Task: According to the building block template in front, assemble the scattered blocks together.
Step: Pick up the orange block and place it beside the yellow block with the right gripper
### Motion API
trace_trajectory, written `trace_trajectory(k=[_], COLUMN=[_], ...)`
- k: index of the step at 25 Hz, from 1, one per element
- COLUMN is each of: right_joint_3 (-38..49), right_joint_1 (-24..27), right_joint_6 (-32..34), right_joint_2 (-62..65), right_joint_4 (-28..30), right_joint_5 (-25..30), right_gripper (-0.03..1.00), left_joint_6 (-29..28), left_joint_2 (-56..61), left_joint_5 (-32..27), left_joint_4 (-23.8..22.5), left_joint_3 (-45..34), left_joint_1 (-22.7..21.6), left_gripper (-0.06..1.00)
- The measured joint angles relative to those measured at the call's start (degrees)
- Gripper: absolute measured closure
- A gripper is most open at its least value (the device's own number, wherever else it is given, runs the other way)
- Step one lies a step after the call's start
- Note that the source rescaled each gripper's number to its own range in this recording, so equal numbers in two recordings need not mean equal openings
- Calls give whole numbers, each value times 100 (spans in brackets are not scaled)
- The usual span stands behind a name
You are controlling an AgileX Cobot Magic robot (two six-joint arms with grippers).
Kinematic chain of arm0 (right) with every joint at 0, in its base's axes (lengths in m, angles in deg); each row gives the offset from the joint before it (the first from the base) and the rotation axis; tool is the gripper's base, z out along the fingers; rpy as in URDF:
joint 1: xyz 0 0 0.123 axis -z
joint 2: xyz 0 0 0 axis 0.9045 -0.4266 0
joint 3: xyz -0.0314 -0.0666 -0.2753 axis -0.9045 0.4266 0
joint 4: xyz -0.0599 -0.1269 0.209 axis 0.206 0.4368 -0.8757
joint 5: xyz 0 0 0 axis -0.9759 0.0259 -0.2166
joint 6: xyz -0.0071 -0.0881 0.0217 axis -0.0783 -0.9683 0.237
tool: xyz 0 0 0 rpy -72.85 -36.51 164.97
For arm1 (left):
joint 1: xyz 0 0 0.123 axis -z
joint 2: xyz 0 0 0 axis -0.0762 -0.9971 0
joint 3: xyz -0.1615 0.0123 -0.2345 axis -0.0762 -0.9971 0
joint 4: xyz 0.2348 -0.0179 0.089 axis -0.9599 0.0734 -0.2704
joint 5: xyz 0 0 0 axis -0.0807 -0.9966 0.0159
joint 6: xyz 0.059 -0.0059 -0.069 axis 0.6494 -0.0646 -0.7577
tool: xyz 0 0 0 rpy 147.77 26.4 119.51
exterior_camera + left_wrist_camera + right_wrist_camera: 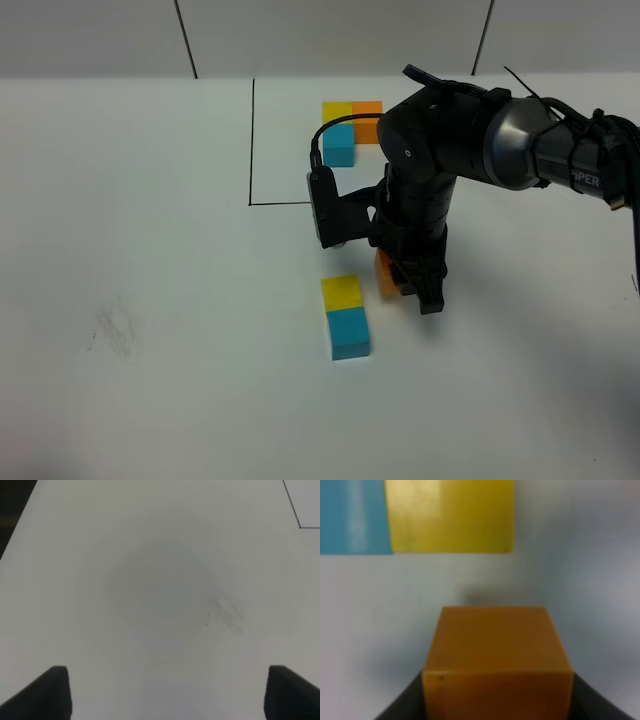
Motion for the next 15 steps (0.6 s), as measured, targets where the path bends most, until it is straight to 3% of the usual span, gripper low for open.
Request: trace_trajectory(k=[15], right_joint_3=[-7], right_joint_1=[-78], right_joint_6=[236], right_joint_2=[-143], right_joint_4=[-299], right_joint_5=[50], right_gripper=[72], left_joint_6=[0], left_joint_2=[0], left_joint_5=[0], left_joint_4=[0], left_joint_3=[0], left_joint_1=[0], left_gripper=[29])
